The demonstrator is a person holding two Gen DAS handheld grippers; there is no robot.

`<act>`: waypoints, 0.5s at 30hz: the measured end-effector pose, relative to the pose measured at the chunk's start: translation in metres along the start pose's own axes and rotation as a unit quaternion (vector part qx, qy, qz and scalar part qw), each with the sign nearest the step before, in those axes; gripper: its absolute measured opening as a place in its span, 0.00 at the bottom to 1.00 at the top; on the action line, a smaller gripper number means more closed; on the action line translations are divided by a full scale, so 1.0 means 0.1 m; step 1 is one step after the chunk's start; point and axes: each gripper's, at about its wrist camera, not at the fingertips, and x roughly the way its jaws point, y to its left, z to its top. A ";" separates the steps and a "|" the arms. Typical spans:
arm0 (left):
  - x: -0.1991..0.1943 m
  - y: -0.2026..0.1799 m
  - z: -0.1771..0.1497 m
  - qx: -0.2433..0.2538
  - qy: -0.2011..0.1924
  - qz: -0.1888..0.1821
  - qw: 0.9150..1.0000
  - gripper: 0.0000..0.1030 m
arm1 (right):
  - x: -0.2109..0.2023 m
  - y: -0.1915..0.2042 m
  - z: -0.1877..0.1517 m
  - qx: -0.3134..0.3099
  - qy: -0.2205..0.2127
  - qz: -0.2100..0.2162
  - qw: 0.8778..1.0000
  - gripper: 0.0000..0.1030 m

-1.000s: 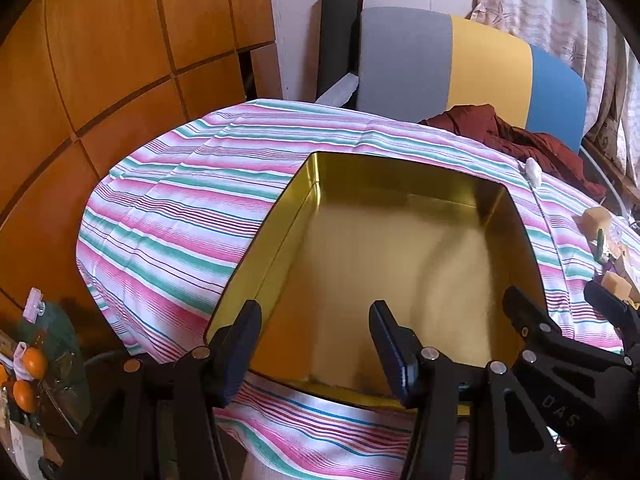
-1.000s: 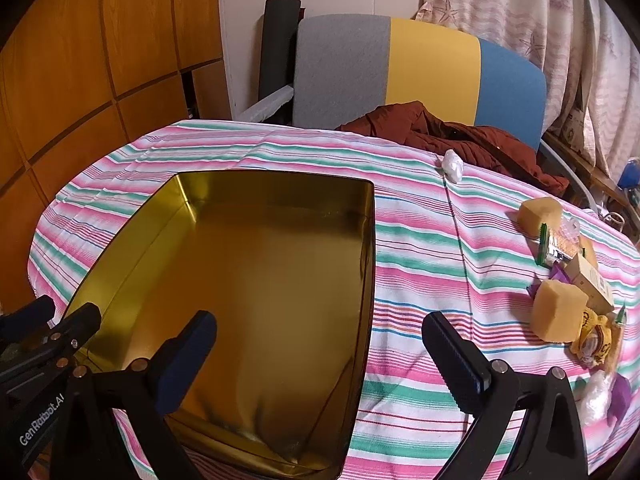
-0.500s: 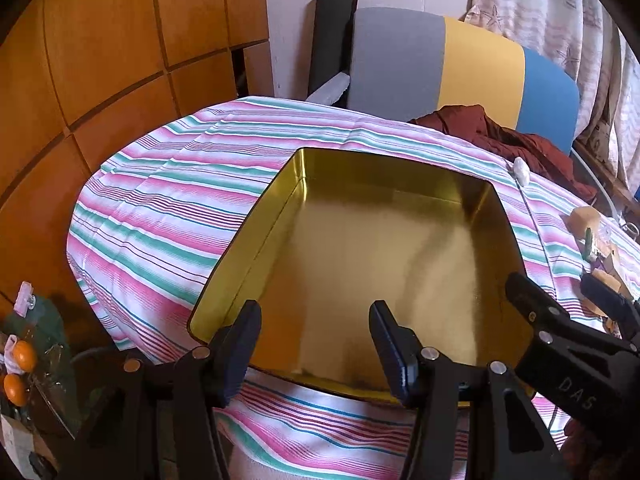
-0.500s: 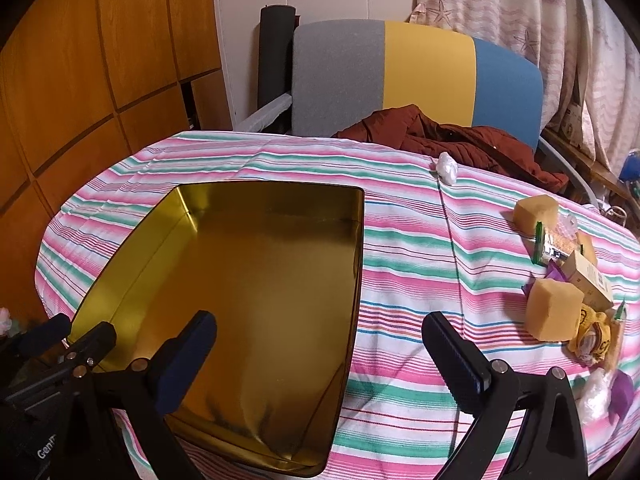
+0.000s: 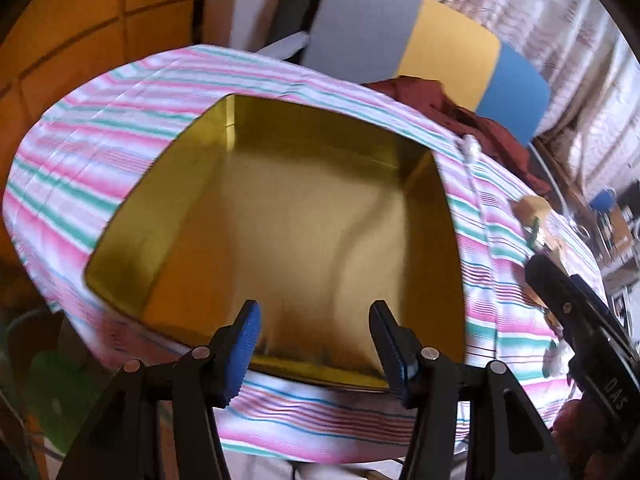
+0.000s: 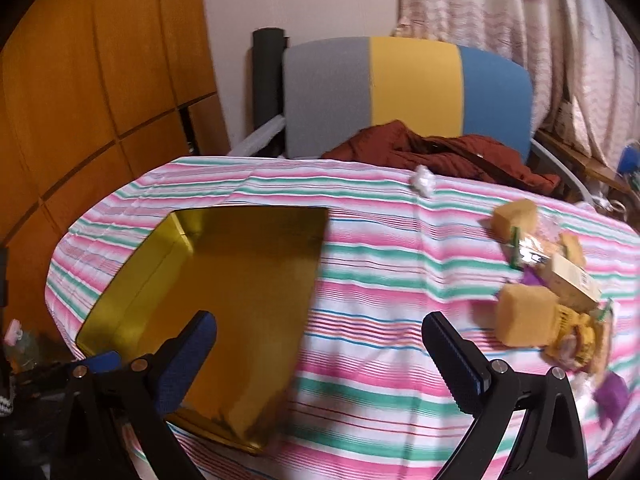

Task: Organize objects
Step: 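Move the left tool to the clear plastic bag while the right tool approaches the purple pouch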

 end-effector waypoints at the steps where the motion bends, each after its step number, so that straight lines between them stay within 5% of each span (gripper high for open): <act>1: -0.01 -0.11 -0.02 0.020 -0.005 0.000 1.000 0.55 | -0.02 -0.13 -0.02 0.013 0.006 -0.003 1.000 1.00; 10: 0.02 -0.80 -0.10 0.103 0.016 -0.075 0.992 0.55 | -0.29 -1.22 -0.16 0.100 0.004 -0.059 0.993 1.00; 15: 0.11 -1.22 -0.20 0.165 0.036 -0.106 0.980 0.56 | -0.51 -1.95 -0.30 0.122 0.000 -0.107 0.987 0.95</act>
